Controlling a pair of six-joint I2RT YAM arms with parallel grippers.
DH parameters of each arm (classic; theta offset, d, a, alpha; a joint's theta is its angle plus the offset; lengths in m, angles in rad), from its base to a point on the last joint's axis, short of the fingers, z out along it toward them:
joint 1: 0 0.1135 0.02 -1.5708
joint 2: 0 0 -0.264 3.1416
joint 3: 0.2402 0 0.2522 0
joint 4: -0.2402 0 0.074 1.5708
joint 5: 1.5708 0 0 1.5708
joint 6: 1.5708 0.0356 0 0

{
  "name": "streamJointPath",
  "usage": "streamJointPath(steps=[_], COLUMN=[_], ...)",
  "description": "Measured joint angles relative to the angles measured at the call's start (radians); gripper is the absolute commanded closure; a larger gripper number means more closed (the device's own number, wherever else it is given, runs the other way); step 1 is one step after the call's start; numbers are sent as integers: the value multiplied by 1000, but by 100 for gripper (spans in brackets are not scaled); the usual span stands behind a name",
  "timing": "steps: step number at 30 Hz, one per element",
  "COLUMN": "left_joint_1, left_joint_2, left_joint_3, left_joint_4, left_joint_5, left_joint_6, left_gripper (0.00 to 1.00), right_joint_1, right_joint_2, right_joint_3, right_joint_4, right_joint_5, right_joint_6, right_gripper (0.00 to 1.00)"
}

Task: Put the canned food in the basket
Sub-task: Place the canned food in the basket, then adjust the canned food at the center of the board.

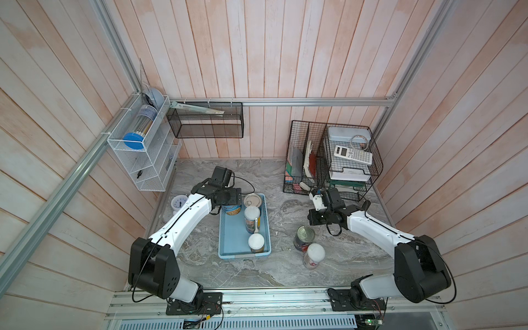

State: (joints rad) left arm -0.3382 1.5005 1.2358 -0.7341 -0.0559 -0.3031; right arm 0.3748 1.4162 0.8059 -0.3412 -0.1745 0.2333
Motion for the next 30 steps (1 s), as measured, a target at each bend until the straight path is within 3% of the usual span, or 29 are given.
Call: streamJointPath(steps=[5, 9, 15, 24, 30], left_joint_1=[0, 0, -1, -1, -55], left_joint_2=[35, 54, 62, 36, -79], left_joint_3=[-39, -69, -107, -106, -81], left_joint_4=[29, 60, 100, 152, 131], left_joint_5=[-3, -4, -7, -39, -111], left_joint_6=[0, -4, -15, -30, -49], left_gripper=[41, 20, 0, 0, 0], right_joint_1=[-6, -8, -10, 26, 32], right_joint_2=[-11, -33, -89, -67, -40], right_joint_3=[-32, -54, -107, -111, -107], right_joint_4=[-8, -12, -4, 1, 38], right_joint_5=[21, 29, 19, -41, -67], right_joint_6=[31, 50, 79, 123, 144], right_gripper=[100, 100, 100, 100, 100])
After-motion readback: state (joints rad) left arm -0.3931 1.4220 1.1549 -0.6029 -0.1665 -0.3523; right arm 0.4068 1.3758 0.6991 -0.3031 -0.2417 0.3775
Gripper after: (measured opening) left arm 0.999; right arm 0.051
